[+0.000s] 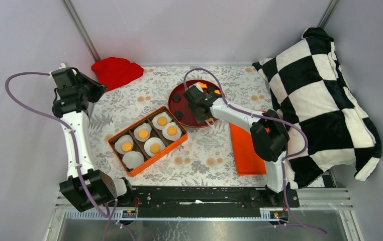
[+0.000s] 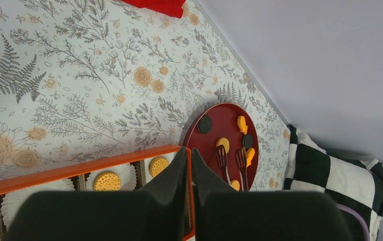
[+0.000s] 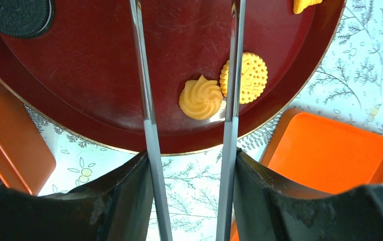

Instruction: Pack the cookies

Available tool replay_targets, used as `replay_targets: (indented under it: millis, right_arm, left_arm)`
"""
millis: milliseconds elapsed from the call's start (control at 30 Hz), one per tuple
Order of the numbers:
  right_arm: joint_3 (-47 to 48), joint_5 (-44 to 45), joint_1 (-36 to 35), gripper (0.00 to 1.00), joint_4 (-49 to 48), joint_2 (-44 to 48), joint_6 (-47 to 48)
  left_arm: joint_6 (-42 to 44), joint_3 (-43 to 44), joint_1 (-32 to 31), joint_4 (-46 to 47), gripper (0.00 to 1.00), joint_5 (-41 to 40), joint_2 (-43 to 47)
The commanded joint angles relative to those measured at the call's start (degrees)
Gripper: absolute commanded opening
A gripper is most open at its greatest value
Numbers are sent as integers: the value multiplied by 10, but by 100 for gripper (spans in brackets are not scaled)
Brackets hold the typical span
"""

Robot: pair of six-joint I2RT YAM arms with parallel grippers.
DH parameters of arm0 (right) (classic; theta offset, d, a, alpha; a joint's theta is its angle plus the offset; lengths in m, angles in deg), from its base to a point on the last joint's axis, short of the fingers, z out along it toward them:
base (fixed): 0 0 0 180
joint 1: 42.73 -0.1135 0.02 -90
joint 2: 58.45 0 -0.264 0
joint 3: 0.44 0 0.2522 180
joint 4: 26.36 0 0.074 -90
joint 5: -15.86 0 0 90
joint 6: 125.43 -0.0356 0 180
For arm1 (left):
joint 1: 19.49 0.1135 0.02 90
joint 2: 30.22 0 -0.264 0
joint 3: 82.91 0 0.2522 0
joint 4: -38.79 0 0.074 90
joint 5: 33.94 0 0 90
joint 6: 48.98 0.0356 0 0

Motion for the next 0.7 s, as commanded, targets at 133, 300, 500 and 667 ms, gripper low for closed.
replay_targets:
  millis: [133,300,500,667]
  right_arm:
    - [16,-80,37,57,-12,-15,-34]
    - [35,-132,58,37,-12,-32,-30]
    - [37,-147,61,9,-9,-10,-19]
    - [-21,-222,51,4,-60,84,-21]
  left_arm:
    - [8,-8,-4,21,9,5,5]
    - [6,-7,-3,20,9,7,5]
    - [4,-3,-3,21,9,6,9]
    - [-6,-2,-3,20,8,-5,8]
